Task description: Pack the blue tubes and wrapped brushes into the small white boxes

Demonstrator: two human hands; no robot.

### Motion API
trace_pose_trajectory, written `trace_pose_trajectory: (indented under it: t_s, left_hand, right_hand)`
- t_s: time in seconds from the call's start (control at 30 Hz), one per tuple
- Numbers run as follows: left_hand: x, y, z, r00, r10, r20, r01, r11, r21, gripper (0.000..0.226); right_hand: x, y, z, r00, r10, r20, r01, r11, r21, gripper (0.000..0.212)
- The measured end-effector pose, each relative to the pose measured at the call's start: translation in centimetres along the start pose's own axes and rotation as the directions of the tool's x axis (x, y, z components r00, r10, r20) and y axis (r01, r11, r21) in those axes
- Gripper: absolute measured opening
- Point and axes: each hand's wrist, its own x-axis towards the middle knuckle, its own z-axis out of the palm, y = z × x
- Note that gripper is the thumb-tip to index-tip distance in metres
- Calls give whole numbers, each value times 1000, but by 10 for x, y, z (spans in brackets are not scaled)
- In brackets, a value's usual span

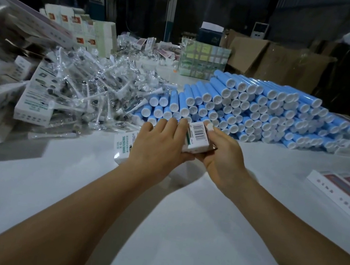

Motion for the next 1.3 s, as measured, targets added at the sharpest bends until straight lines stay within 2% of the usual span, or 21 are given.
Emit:
trace_pose_trajectory:
  t_s: [0.23, 0.37, 0.53, 0.63, 0.7, 0.77, 0.83, 0.9, 1.0, 1.07, 1.1, 1.13, 1.17, 1.2, 1.23, 1.27, 1.3]
  left_hand:
    - [-3, 6, -3, 997, 76, 15, -77, 988, 130, 79]
    - [-3, 9, -3, 997, 72, 19, -73, 994, 86, 80]
    - [-2, 7, -6, 1000, 23, 14, -23, 999, 24, 84]
    - [-3, 10, -10, 1000, 27, -7, -26, 1000, 15, 83]
    - [-4, 12, -11, 999, 34, -12, -34, 999, 24, 85]
    - [-4, 12, -11, 998, 62, 9, -62, 997, 37, 87]
    - [-5, 9, -9, 997, 76, 25, -78, 995, 65, 86]
    - [-5, 6, -6, 997, 65, 44, -69, 994, 90, 85]
    - [-1, 5, -4, 999, 25, 42, -27, 998, 62, 81]
    - [5, 2, -8, 1000, -24, 9, 24, 999, -30, 80]
    - [7, -1, -10, 997, -74, -18, 71, 989, -129, 78]
    - [10, -5, -13, 989, -139, -45, 122, 955, -272, 77]
    - [11, -8, -18, 974, -219, -67, 165, 874, -458, 73]
    - [13, -11, -23, 948, -309, -70, 186, 721, -667, 69]
    - [14, -14, -28, 912, -407, -46, 177, 494, -851, 69]
    - [15, -17, -32, 862, -506, 19, 171, 256, -952, 75]
    - [17, -19, -35, 795, -592, 130, 194, 47, -980, 82]
  right_hand:
    - [-2, 0, 1, 993, 14, -116, -17, 1000, -22, 29]
    - [-1, 3, 2, 984, -22, -175, 15, 999, -39, 27]
    - [-2, 6, 4, 982, -112, -151, 95, 988, -120, 31]
    - [-6, 8, 5, 965, -217, -147, 160, 933, -323, 31]
    - [-12, 9, 8, 955, -290, -55, 210, 799, -563, 56]
    - [-16, 9, 11, 957, -290, 29, 237, 716, -656, 74]
    - [-17, 11, 12, 973, -230, 26, 190, 728, -659, 81]
    - [-14, 12, 12, 990, -141, -15, 106, 805, -584, 80]
    - [-10, 8, 12, 996, -82, -25, 66, 924, -378, 52]
    - [-9, 3, 10, 989, -142, -43, 125, 953, -277, 40]
    - [-8, 1, 8, 982, -176, -61, 153, 948, -279, 35]
    - [-7, -1, 6, 977, -201, -72, 172, 940, -294, 31]
    - [-7, -1, 5, 972, -218, -83, 181, 930, -319, 29]
    - [-8, -1, 4, 971, -225, -84, 184, 923, -339, 27]
    - [-9, 0, 3, 970, -232, -67, 192, 910, -368, 26]
    - [-11, 2, 4, 971, -239, -25, 209, 890, -405, 26]
    - [-13, 4, 6, 968, -249, 36, 239, 865, -442, 31]
